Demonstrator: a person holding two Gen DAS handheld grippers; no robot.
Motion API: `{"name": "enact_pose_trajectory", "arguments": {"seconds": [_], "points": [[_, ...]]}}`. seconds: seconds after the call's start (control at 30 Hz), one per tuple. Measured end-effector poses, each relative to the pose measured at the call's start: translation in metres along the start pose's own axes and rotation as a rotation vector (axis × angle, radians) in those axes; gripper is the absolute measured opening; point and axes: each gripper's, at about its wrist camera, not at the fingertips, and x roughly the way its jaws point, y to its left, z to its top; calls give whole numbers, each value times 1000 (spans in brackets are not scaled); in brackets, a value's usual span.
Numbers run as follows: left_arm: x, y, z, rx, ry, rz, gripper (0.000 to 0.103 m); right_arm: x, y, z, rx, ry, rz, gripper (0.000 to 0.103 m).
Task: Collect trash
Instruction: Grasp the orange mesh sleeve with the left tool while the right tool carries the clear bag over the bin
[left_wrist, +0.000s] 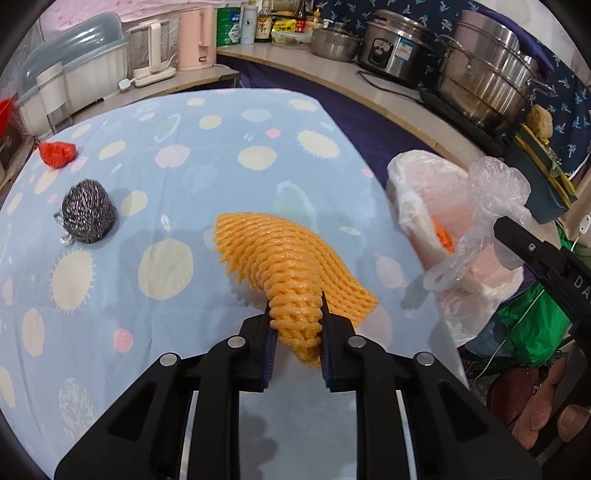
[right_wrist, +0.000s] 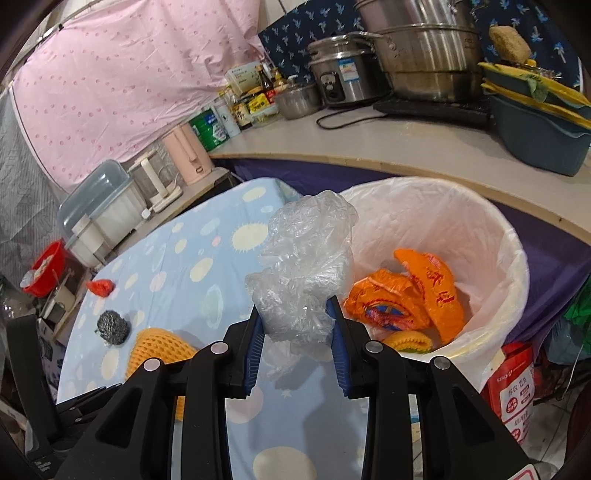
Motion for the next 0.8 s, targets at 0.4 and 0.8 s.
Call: {"name": "enact_pose_trajectory", "arguments": {"seconds": [0.4,0.8], "points": [[-26,-71,41,122,-88,-93,19,-27,-45,34,28,-87,-84,31],[9,-133,70,198,-84,-144,19,-14,-82,44,60,-73,-138,31]]}}
